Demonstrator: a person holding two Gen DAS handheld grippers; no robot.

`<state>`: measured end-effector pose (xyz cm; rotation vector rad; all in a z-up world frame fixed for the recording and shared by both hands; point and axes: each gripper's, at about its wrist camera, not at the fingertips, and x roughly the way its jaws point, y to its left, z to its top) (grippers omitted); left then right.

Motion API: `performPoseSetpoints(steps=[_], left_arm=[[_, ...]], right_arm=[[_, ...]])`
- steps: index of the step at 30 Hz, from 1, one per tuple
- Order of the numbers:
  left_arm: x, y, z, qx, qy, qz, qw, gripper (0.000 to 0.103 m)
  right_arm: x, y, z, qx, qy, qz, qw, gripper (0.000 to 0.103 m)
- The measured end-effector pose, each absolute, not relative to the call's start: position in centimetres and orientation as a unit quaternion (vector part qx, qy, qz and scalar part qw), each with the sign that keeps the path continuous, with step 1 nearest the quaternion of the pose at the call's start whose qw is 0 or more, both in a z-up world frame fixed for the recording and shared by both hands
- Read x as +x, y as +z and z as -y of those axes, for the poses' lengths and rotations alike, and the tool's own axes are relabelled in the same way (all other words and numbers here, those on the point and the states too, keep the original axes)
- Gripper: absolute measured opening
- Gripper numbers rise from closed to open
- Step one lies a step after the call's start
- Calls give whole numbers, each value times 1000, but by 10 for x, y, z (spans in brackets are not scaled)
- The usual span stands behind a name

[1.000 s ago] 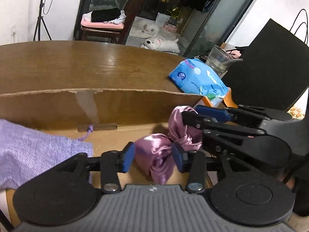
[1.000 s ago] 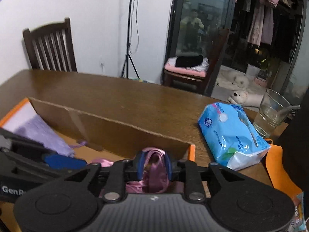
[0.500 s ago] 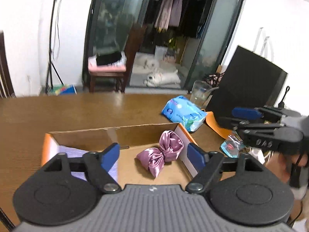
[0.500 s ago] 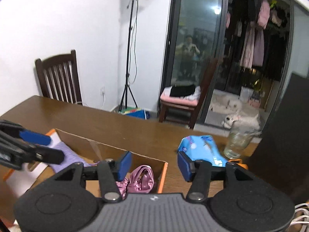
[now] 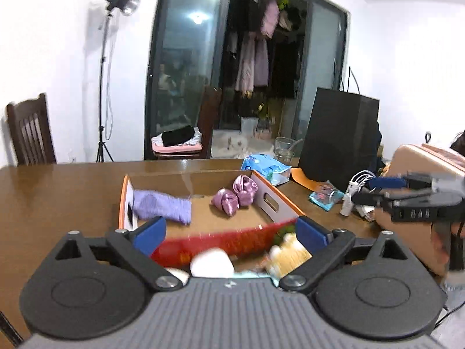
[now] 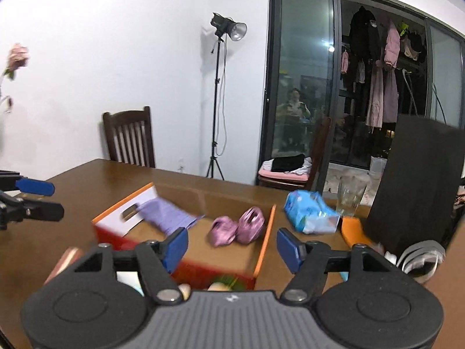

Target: Organize soft objects

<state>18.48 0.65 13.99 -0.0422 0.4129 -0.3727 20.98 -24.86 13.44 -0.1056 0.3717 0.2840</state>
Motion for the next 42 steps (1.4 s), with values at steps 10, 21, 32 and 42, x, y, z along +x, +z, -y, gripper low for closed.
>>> performPoseSetpoints(steps=[10, 21, 32, 42], left_arm=[[85, 63, -13, -23, -132, -190, 973, 102], [127, 56, 28, -37, -207, -219, 953, 96], [234, 35, 88, -78, -226, -315, 918, 55], [269, 17, 127, -55, -251, -334, 907, 44]], right_arm=[[99, 42, 256, -3, 137, -192, 972, 77], [150, 15, 251, -6, 96, -219, 971, 75], [252, -4, 248, -39, 106, -261, 959, 49], [183, -4, 259, 34, 101, -278, 955, 57]])
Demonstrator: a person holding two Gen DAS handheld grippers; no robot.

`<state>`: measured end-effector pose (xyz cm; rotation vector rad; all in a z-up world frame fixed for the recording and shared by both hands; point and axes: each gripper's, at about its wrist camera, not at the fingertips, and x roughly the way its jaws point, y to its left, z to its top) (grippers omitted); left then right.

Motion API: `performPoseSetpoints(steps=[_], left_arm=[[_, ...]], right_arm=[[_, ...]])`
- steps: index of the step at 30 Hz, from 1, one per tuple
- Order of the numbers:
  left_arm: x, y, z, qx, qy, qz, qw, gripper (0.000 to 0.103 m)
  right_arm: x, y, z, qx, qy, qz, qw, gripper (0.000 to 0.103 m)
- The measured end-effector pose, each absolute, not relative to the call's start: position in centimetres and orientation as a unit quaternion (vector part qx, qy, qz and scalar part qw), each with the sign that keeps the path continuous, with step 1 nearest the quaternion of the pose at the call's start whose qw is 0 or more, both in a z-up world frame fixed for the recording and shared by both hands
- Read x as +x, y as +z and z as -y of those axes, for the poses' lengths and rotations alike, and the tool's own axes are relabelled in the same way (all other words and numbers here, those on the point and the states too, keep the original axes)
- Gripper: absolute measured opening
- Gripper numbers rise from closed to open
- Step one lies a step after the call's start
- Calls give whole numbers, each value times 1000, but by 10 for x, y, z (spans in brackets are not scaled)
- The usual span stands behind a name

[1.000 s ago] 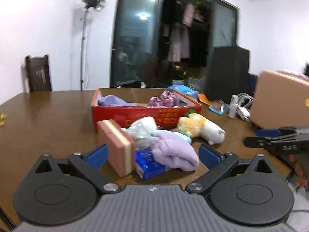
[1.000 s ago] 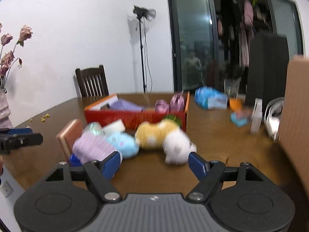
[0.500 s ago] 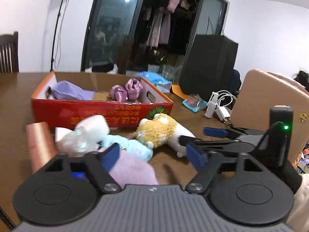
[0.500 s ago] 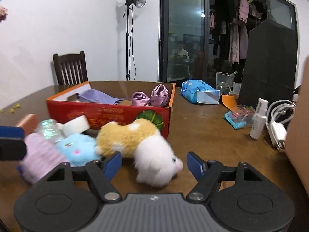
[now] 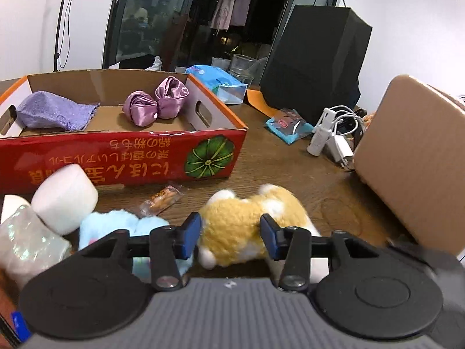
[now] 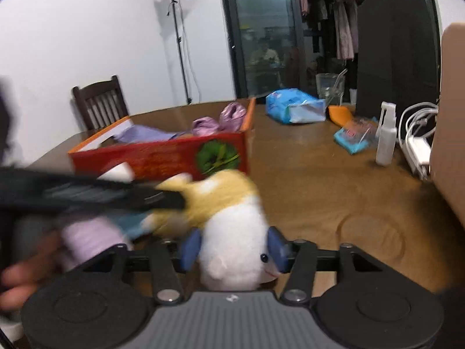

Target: Organize soft objects

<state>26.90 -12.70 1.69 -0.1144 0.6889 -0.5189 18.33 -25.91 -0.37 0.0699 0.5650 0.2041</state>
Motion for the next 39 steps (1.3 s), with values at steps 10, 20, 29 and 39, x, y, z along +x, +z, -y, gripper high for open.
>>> performPoseSetpoints(steps=[10, 20, 29, 39], left_arm=[[242, 49, 88, -102, -246, -310, 913, 62], [227, 34, 109, -129, -196, -351, 907, 67], [225, 34, 131, -123, -202, -350, 906, 77], [238, 23, 151, -150, -205, -393, 884, 69]], right_arm=[[152, 25, 284, 110, 232, -210, 943, 47], [218, -9, 302, 126, 173, -256, 943, 52], [209, -13, 325, 177, 175, -266, 931, 39], [204, -14, 340, 202, 140, -261, 934, 39]])
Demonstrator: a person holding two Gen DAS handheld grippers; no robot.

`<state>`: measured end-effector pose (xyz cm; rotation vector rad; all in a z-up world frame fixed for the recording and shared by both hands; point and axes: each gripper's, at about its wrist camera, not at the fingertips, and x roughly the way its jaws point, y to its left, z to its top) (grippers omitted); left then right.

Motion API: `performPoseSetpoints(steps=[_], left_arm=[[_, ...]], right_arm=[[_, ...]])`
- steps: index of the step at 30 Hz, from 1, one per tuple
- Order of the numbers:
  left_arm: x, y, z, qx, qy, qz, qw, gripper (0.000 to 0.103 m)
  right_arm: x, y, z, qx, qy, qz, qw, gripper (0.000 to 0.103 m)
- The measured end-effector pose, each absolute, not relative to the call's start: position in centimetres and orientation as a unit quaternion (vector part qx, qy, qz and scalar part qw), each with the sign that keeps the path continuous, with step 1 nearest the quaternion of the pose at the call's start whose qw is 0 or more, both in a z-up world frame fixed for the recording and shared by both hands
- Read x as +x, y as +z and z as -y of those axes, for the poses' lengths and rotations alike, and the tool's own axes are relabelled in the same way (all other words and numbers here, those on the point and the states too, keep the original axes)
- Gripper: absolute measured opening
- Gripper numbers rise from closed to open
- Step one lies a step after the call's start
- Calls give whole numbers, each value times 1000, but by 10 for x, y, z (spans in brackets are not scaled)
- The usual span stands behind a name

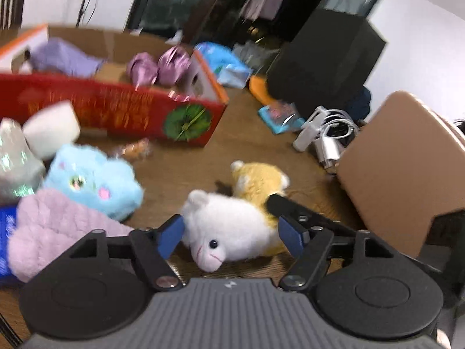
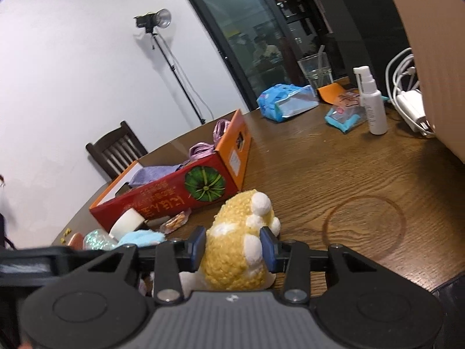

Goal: Organize soft objects
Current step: 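Carry the plush toys into the box and open both tools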

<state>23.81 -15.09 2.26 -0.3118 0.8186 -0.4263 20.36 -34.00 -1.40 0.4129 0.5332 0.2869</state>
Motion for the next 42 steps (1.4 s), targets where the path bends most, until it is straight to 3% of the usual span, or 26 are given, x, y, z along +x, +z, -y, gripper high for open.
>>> performPoseSetpoints(steps=[7, 14, 21, 27, 32, 42], left_arm=[[245, 15, 137, -191, -217, -395, 872, 57], [240, 80, 110, -208, -246, -317, 892, 57], [320, 120, 74, -206, -229, -291, 906, 57], [404, 70, 61, -231, -190, -367, 881, 57], [421, 37, 63, -220, -190, -401, 869, 57], [405, 60, 63, -202, -205, -374, 882, 58]], right_arm=[[203, -13, 336, 203, 130, -265, 934, 39], [197, 42, 328, 194, 153, -205, 947, 37], [273, 104, 288, 153, 190, -162, 956, 37], [373, 76, 263, 158, 180, -236, 942, 37], [396, 43, 249, 124, 145, -277, 942, 38], [382, 44, 249, 87, 128, -263, 952, 43]])
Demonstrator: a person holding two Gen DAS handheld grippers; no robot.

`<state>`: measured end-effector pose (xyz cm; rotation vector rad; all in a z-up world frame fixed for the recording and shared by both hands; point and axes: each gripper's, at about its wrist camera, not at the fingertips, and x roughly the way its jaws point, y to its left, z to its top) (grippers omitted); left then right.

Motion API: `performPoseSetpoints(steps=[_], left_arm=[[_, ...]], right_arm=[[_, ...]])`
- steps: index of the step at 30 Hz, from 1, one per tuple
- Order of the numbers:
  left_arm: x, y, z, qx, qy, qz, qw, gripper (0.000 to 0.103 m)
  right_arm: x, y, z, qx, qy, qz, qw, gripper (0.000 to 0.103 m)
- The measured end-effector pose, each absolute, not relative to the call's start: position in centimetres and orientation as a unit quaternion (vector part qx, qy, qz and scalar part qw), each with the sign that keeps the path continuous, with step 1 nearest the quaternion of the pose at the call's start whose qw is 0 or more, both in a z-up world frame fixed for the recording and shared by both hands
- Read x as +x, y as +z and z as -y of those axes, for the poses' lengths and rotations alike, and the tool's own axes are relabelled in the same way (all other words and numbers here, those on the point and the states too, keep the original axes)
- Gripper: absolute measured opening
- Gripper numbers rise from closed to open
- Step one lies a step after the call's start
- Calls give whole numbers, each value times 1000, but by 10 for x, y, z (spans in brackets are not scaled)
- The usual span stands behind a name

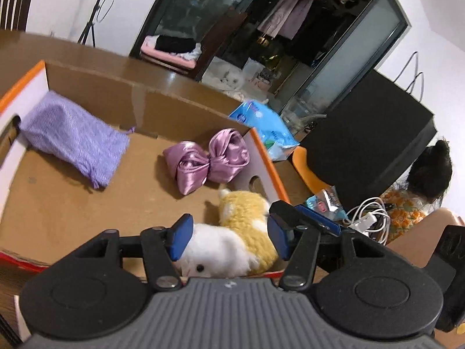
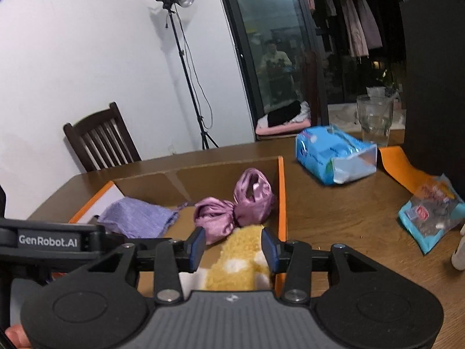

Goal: Organize soft objects
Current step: 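Carry the plush toys into the box and open both tools, then grasp the pink sponge block with the left tool and lift it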

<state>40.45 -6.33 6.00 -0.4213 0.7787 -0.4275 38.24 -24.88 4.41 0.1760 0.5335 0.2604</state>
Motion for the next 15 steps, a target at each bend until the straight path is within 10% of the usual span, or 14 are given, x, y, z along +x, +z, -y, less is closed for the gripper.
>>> performPoseSetpoints(steps=[15], left_arm=[[257, 164, 26, -86, -198, -224, 950, 79]], right_arm=[[277, 116, 252, 47, 154, -178, 971, 58]])
